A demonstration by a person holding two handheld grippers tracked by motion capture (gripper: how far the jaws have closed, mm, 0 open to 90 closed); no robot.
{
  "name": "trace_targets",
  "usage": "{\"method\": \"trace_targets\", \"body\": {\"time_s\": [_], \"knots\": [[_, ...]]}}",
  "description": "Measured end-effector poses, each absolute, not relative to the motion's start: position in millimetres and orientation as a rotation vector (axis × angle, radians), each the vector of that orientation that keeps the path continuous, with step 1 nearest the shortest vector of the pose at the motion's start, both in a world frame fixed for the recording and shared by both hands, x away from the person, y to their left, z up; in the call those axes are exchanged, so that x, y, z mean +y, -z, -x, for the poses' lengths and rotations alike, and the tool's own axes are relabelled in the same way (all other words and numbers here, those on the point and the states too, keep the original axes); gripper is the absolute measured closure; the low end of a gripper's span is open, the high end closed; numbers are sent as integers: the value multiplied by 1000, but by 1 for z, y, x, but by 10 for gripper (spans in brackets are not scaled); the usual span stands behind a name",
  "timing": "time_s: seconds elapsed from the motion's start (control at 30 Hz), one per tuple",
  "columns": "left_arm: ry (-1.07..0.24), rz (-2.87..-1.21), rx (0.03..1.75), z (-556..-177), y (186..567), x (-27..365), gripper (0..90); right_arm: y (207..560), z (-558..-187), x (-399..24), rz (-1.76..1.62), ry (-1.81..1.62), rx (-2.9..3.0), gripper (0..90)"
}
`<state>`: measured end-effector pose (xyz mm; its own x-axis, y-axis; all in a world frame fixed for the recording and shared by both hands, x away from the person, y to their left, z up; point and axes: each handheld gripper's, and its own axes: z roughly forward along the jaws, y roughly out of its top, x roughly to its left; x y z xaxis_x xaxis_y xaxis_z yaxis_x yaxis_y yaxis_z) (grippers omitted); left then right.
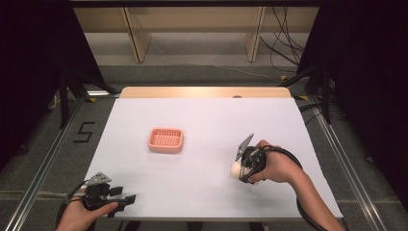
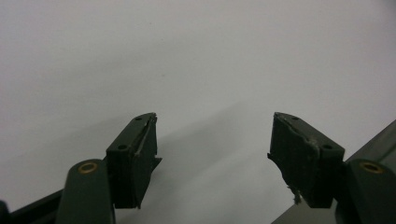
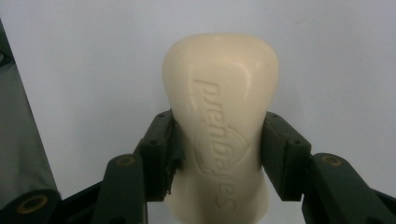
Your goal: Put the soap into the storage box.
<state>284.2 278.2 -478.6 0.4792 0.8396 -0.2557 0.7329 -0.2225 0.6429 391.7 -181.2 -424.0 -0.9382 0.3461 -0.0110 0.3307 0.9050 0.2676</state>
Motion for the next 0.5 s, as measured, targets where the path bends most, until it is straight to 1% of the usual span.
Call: {"method": "trace_targets", "body": {"time_s": [0.23,0.3,0.33,0.37,0.47,0.5], "knots": [[-184,-2026,1275,-284,477,282,318,422,-395,-177,-528,-414,3000,506],[-183,-2022,1281,-284,478,282,318,422,-396,-175,-509,-423,3001,506],[-187,-1992,1295,-284,478,280,318,422,-396,-174,-524,-411,2993,506],[-197,-2000,1298,-284,478,280,318,423,-397,-173,-497,-427,2999,506],[-185,-2000,1285,-284,478,280,318,422,-396,-171,-561,-408,2991,506],[-181,-2002,1287,-284,477,280,318,422,-398,-170,-512,-428,2997,506]]}}
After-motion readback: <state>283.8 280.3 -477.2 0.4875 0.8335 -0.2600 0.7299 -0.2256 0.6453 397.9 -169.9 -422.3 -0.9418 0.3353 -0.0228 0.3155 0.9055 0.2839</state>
